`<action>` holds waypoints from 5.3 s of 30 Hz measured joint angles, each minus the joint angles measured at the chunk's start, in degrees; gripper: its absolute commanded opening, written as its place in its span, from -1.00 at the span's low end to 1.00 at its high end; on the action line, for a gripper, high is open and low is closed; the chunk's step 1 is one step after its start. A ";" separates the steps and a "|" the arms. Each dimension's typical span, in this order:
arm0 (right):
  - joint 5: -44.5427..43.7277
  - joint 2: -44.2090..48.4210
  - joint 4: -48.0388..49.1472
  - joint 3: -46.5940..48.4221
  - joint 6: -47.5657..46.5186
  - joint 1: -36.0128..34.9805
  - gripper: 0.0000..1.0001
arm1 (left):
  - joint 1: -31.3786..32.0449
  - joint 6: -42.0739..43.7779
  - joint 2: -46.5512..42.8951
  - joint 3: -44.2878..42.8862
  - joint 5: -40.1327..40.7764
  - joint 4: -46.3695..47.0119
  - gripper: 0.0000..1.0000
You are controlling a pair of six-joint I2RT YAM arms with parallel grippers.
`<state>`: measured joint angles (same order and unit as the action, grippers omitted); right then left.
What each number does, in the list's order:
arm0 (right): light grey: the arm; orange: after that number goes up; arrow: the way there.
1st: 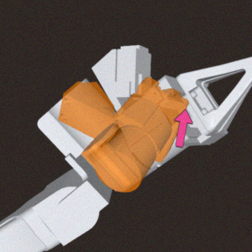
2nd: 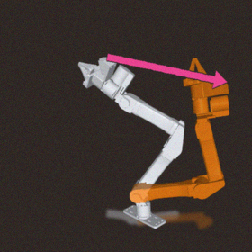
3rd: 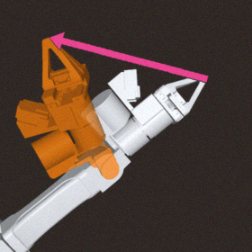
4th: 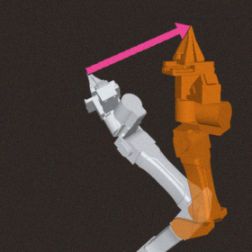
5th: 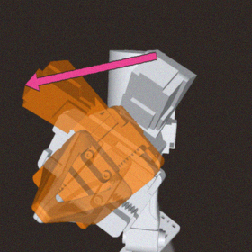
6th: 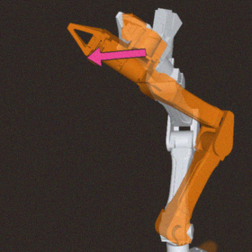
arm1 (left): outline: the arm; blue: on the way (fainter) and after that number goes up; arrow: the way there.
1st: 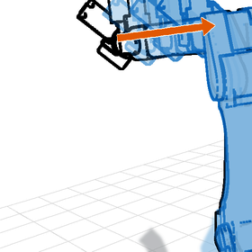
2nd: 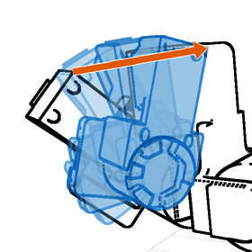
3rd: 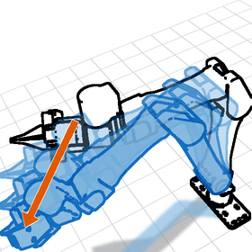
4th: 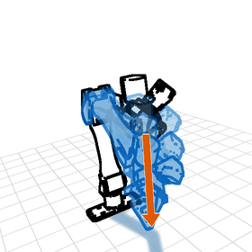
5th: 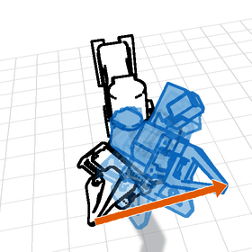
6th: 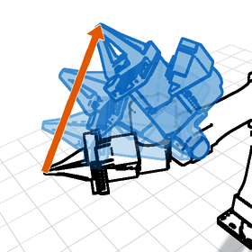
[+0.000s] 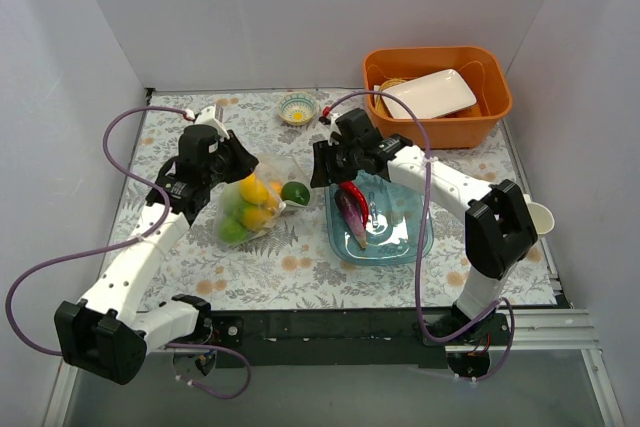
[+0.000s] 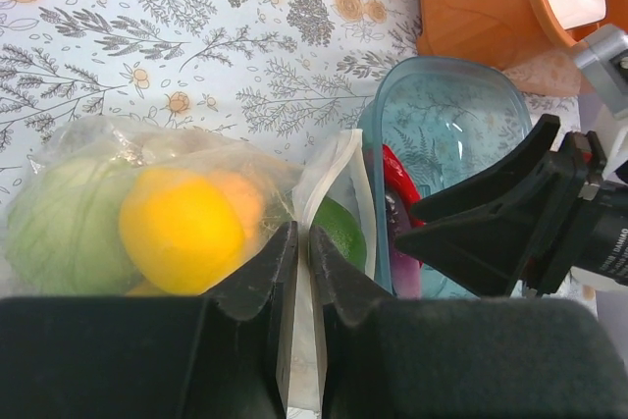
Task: Place the food in the zip-top bag and seal the zipper
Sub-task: Place the fake fruit in the zipper food storage bag, then adjust the zipper food storage bag at the center of the board.
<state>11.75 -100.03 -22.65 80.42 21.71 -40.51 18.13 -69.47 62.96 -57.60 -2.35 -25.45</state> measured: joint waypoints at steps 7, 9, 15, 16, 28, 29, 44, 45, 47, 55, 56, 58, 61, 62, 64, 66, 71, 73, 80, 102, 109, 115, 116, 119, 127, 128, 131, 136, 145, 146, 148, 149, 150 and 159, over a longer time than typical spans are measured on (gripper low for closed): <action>2.36 -2.51 0.28 -0.07 0.44 0.00 0.01 | 0.00 -0.02 -1.16 0.00 0.48 0.22 -0.77; 2.78 -3.37 0.31 -0.07 0.52 0.00 0.00 | 0.00 -0.02 -1.36 0.00 0.50 0.22 -0.77; 3.19 -5.55 0.37 -0.07 0.63 0.00 -0.02 | 0.00 -0.04 -1.77 0.00 1.88 0.20 -0.40; 3.08 -5.57 0.39 -0.07 0.63 0.00 -0.01 | 0.00 0.07 -1.77 0.00 1.86 0.22 -0.26; -8.50 2.67 -0.55 -4.55 4.31 0.96 0.15 | 0.81 2.08 2.58 -4.24 -8.15 0.07 0.15; -9.53 4.11 -0.79 -4.98 4.74 1.46 0.18 | 1.20 2.25 2.91 -4.48 -8.39 -0.07 0.15; -14.91 13.84 -0.79 -6.91 6.88 5.68 0.29 | 12.39 6.73 12.31 -10.64 3.82 -9.79 0.18; -14.91 14.08 -0.87 -7.32 6.88 5.79 0.29 | 12.37 6.80 12.85 -11.10 4.74 -10.54 0.16; -14.91 14.23 -0.94 -8.02 6.91 6.05 0.29 | 12.46 6.84 13.97 -11.69 6.01 -11.30 0.16; -14.64 14.27 -1.22 -8.35 7.06 6.45 0.30 | 14.25 5.84 16.76 -12.57 8.74 -13.40 -0.03; -14.56 14.27 -1.20 -8.35 7.06 6.45 0.30 | 14.43 5.55 17.22 -13.05 9.03 -13.64 -0.11; -14.34 14.27 -1.22 -8.35 7.06 6.51 0.30 | 14.71 4.94 18.40 -14.19 9.66 -14.03 -0.21; -13.90 14.27 -1.22 -8.35 7.06 6.60 0.31 | 15.06 4.11 20.85 -15.43 10.91 -14.80 -0.58; -13.68 14.27 -1.20 -8.35 7.06 6.62 0.31 | 15.10 3.61 21.40 -15.54 11.19 -14.95 -0.73; -13.20 14.27 -1.20 -8.35 7.06 6.67 0.30 | 15.21 3.08 22.58 -15.67 12.04 -15.50 -0.88; -12.26 14.27 -1.18 -8.35 7.10 6.69 0.30 | 15.28 2.69 23.12 -15.80 13.14 -16.41 -0.97; -7.67 13.44 0.46 -8.35 7.61 6.71 0.30 | 15.32 2.12 22.84 -18.53 16.68 -18.93 -1.00; -4.96 12.31 1.84 -8.35 8.15 6.71 0.31 | 15.34 1.81 21.94 -19.85 18.38 -19.89 -1.00; 2.69 5.84 5.77 -8.31 9.49 6.29 0.32 | 14.53 1.05 13.97 -21.33 23.34 -22.18 -1.00; 9.14 -2.80 8.35 -0.24 8.46 4.85 -0.97 | 13.18 0.00 8.83 -18.21 25.64 -22.08 -0.57; 8.83 -3.58 1.44 17.59 1.97 -2.82 -0.97 | 7.34 -0.94 8.81 -18.23 25.07 -20.96 -0.74; 9.18 -6.38 -1.03 25.35 -1.09 -6.86 -0.97 | 3.87 -1.36 8.79 -18.29 23.65 -20.39 -1.00; 8.96 -6.56 -1.49 24.76 -1.14 -6.71 -0.97 | 3.72 -1.33 8.72 -18.29 23.37 -20.39 -1.00; 8.22 -7.21 -3.10 23.76 -1.18 -6.12 -0.97 | 3.45 -1.31 8.35 -18.29 22.60 -20.28 -1.00; 6.14 -7.61 -3.76 21.16 -0.94 -5.60 -0.97 | 3.28 -0.42 6.64 -17.77 22.25 -19.47 0.17; 5.90 -7.61 -3.76 20.63 -0.85 -5.57 -0.97 | 3.21 -0.46 6.01 -17.11 22.32 -19.43 0.18; 5.31 -7.61 -3.32 19.08 -0.52 -5.42 -0.97 | 3.10 -0.90 4.04 -14.12 22.29 -19.61 0.25; 4.79 -7.50 -2.93 18.10 0.22 -3.82 -0.97 | 2.95 -4.04 -1.16 -3.87 21.55 -20.24 0.20; 4.39 -6.27 -2.89 18.08 0.66 -2.14 -0.97 | 2.91 -12.31 -9.07 6.32 17.27 -20.17 0.18; 4.42 -6.12 -2.89 18.08 0.63 -2.14 -0.97 | 2.91 -13.03 -8.83 6.75 16.74 -19.67 0.18; 4.37 -5.73 -2.89 18.03 0.61 -2.14 -0.97 | 2.89 -14.40 -7.37 7.65 15.89 -17.86 0.22; 4.35 -5.57 -2.89 17.94 0.61 -2.14 -0.97 | 2.86 -14.67 -6.75 8.04 15.56 -16.96 0.22; 4.26 -5.27 -2.78 17.64 0.59 -2.14 -0.97 | 2.84 -14.93 -6.08 8.52 15.23 -15.78 0.22; 3.93 -2.69 -2.71 15.37 0.59 -1.86 -0.97 | 2.12 -16.35 0.57 9.33 12.98 -7.34 0.00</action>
<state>15.68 -102.72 -25.36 95.79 22.31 -42.37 20.25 -85.82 63.53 -48.27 10.63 -32.80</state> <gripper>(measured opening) 0.030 0.518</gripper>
